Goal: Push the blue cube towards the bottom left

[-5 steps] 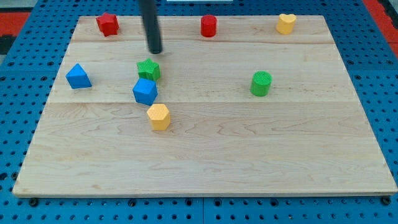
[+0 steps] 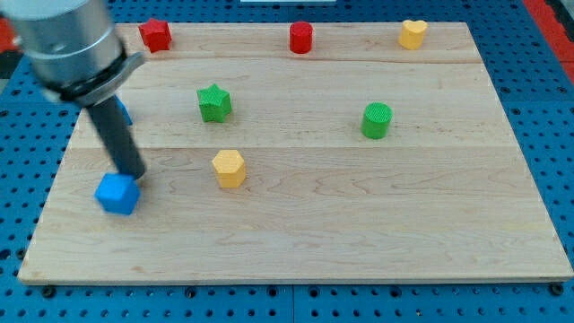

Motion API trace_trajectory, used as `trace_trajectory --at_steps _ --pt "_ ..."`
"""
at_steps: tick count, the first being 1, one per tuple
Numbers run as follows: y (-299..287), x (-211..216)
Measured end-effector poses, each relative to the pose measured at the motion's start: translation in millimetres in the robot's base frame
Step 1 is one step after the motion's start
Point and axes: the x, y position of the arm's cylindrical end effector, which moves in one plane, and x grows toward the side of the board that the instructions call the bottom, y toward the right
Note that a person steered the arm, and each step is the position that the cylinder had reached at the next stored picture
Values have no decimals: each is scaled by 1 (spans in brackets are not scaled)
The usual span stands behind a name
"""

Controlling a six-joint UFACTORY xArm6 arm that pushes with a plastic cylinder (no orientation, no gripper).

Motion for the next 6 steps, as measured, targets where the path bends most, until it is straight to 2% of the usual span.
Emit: trace_trajectory --at_steps 5,6 --pt "14 -25" --pt "71 -49"
